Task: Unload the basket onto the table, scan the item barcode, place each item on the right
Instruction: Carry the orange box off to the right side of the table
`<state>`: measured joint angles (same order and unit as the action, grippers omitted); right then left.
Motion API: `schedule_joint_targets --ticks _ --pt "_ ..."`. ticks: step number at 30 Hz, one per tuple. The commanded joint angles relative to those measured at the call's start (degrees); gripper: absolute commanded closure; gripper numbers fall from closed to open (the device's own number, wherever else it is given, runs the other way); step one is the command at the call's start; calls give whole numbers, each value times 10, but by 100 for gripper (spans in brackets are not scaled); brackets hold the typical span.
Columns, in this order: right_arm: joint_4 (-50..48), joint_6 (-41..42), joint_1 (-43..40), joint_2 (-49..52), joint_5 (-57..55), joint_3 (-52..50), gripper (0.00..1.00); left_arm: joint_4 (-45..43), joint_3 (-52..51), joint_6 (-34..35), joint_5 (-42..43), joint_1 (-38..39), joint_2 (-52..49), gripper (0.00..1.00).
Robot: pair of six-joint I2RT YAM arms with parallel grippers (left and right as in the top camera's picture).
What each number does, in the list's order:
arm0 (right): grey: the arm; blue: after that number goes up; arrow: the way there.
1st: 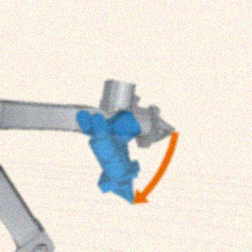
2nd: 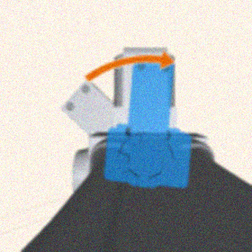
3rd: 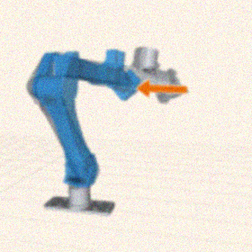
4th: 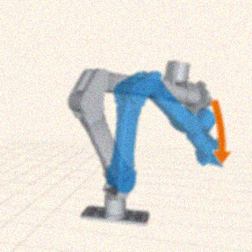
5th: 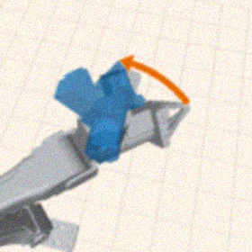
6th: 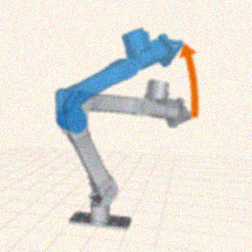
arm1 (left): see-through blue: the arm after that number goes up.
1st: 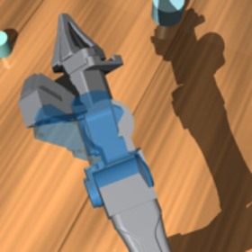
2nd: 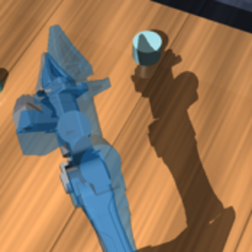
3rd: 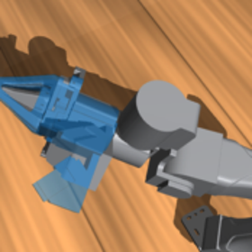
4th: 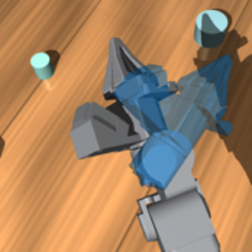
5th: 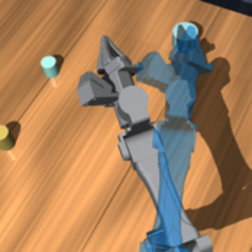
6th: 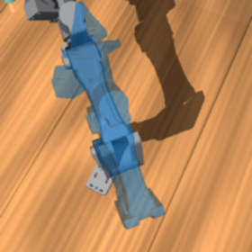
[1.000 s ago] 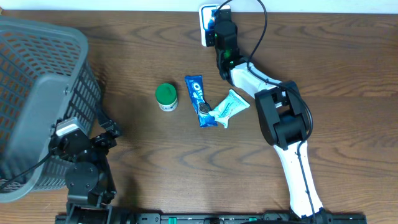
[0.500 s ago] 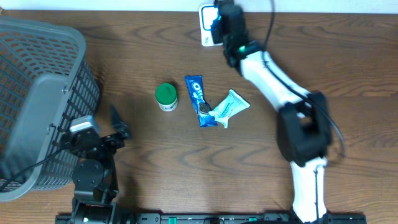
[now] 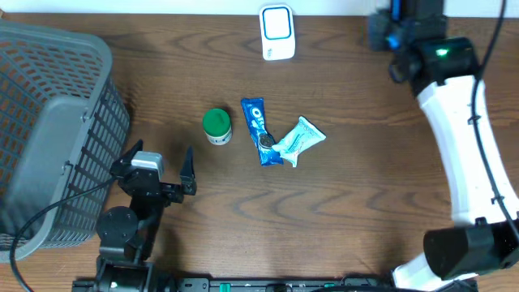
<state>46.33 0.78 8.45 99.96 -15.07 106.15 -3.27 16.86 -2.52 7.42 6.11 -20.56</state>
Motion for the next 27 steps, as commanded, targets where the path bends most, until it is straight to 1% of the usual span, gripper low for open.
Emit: schedule_joint_targets --ticks 1,6,11,16,21,25,27 --pt "52 7 -67 15 -5 -6 73 -10 -26 -9 17 -1 0 2" --pt "96 37 -160 40 -5 -6 73 -14 -51 -7 43 0 0 2" --pt "125 50 -259 83 -5 -6 74 -13 -72 -2 44 0 0 2" --pt "131 50 -337 140 -5 -6 76 6 -74 -2 44 0 0 2" --pt "120 50 -393 201 -5 -6 76 12 -74 -2 43 0 0 2" --pt "97 49 -431 239 -5 -6 73 15 -74 -2 44 0 0 2" --pt "85 47 -452 254 -5 -6 67 17 -74 -2 44 0 0 2"
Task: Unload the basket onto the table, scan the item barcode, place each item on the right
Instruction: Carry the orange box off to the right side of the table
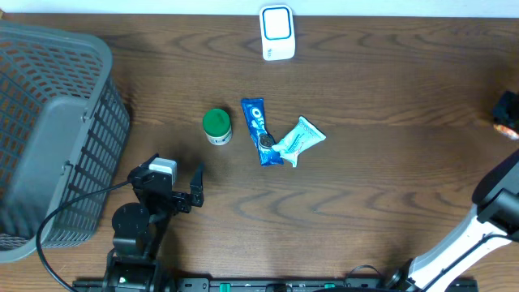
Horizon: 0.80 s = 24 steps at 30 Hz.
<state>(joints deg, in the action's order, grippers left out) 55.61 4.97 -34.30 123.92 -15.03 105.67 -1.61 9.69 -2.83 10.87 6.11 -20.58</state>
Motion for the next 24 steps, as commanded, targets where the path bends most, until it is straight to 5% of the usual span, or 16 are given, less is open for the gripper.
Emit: schedule_joint_targets --ticks 1,6,10,15,24 --pt "-12 5 -33 19 -6 -2 64 3 -2 1 9 0 0 2" --pt "-42 -12 -73 27 -10 -1 45 46 -2 1 9 0 0 2" --pt "-43 -38 -94 20 -10 0 1 110 -2 1 9 0 0 2" --pt "-46 -37 -91 -10 20 0 1 198 -2 1 9 0 0 2" --pt "-36 24 -46 -106 337 0 1 344 -3 1 9 0 15 2"
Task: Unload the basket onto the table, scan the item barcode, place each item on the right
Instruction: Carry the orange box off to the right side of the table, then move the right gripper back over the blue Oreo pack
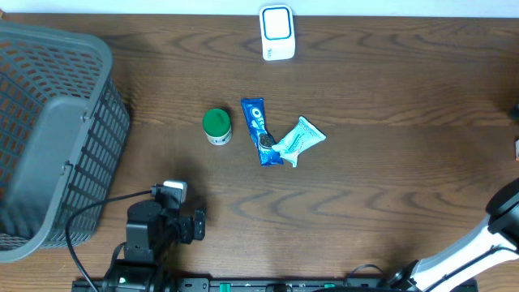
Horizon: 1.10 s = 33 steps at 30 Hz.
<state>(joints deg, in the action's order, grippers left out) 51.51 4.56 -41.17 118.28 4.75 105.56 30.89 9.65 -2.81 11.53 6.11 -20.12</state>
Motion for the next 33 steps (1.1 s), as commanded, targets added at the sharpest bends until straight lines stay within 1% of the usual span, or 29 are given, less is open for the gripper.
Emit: schedule_joint_targets --ticks 1,5,10,14,19,20,24,33 --pt "11 32 34 -65 168 1 1 34 -2 0 3 0 17 2" --pt "40 40 90 -113 212 1 1 69 -2 0 2 0 45 2" --pt "86 72 194 -150 213 1 1 79 -2 0 3 0 96 2" --pt "113 72 296 -150 213 1 1 79 -2 0 2 0 135 2" --pt "142 71 404 -135 212 1 1 79 -2 0 3 0 168 2" --pt "152 71 435 -131 203 1 1 79 -2 0 3 0 176 2" --pt "166 72 505 -126 151 1 1 79 -2 0 3 0 189 2" --pt "177 72 625 -126 64 1 1 79 -2 0 3 0 188 2"
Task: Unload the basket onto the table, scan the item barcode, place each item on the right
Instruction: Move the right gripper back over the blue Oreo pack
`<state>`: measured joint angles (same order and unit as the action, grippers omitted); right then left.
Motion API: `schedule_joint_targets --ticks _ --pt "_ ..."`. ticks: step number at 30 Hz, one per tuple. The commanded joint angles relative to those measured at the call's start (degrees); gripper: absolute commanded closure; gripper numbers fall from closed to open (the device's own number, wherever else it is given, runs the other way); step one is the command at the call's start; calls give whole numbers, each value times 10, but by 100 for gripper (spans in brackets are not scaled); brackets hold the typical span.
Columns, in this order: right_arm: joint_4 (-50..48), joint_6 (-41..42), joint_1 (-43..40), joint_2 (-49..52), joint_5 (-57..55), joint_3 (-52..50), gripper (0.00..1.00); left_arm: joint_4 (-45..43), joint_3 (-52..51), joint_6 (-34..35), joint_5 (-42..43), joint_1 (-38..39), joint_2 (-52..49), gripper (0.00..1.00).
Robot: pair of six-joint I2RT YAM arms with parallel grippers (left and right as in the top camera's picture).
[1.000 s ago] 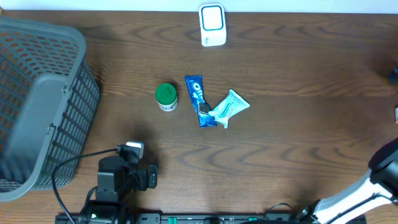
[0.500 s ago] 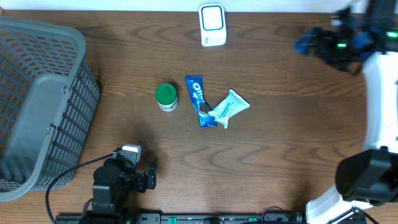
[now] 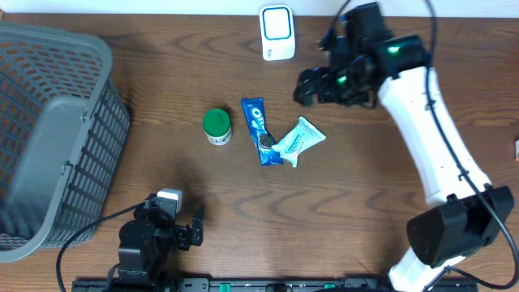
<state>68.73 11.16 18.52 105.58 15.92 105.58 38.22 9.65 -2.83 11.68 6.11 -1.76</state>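
Observation:
A white scanner with a blue face (image 3: 276, 32) stands at the table's far edge. In the middle lie a green-lidded jar (image 3: 216, 126), a blue Oreo pack (image 3: 259, 130) and a pale blue pouch (image 3: 299, 139) that overlaps the pack's lower end. My right gripper (image 3: 302, 87) hovers just right of the scanner and above the pouch, pointing left. It is open and empty. My left gripper (image 3: 197, 229) sits low near the front edge, open, far from the items.
A large grey mesh basket (image 3: 49, 122) fills the left side of the table. The right arm's white link (image 3: 422, 122) crosses the right half of the table. A black cable (image 3: 89, 227) trails from the left arm.
My right arm, out of frame at the right edge before, now reaches in with its gripper between the scanner and the pouch. The left arm has drawn back slightly toward the front edge. The items lie unchanged.
At first my right arm reached to the far right corner and my left gripper stood open beside the basket. Then the right arm had swung out of frame, while the left was closer to the front edge at each moment. Now the right gripper is near the scanner.

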Motion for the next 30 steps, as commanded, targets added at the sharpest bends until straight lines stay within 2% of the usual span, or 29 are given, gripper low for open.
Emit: schedule_joint_targets --ticks 1,5,7,12,16,22,30 --pt "5 8 37 1 -51 0 1 6 -2 1 1 0 4 2" --pt "8 8 62 1 -52 0 1 6 -2 0 1 0 4 2" --pt "14 8 70 1 -54 0 1 -20 -2 -27 -30 0 4 2" --pt "11 25 84 1 -101 0 1 -184 -3 -42 -40 0 4 2" --pt "9 47 89 1 -114 0 1 -285 -14 -107 -40 0 4 2" --pt "9 73 91 1 -114 0 1 -307 -56 -179 -4 0 4 2" --pt "5 73 91 1 -113 0 1 -351 -94 -181 -5 0 2 2"
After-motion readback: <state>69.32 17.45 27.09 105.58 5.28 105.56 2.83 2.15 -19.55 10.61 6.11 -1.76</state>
